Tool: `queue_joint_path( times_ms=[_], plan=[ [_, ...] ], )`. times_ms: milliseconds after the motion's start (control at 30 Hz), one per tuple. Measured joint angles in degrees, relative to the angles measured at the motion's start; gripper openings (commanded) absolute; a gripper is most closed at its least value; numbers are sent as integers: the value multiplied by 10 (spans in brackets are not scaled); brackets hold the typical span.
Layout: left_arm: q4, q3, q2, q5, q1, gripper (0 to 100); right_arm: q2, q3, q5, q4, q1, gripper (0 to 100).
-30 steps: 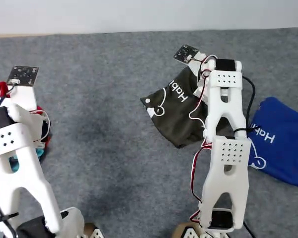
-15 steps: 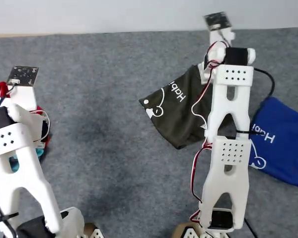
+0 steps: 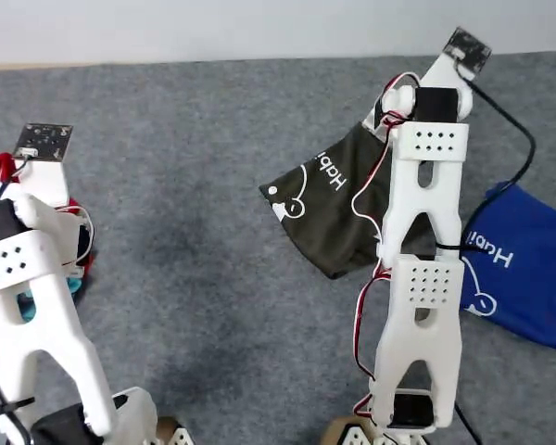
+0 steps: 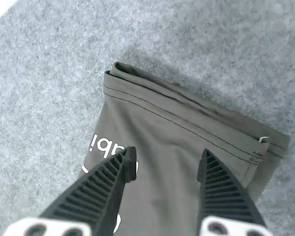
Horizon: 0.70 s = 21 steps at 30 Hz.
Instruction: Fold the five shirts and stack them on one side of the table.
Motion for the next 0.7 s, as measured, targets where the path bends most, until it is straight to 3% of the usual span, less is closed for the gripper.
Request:
queue_joint_path(
  times_ms=[100, 333, 500, 700],
  plan=[
    [0, 0, 0, 0, 0, 6, -2, 4, -4, 0, -1, 229],
    [0, 0, 0, 0, 0, 6, -113, 178, -52, 0, -9, 404],
    [0, 0, 0, -6, 0, 6, -132, 273, -103, 0, -33, 407],
    [0, 0, 0, -33, 0, 6, -85, 277, -144, -8, -62, 408]
  ],
)
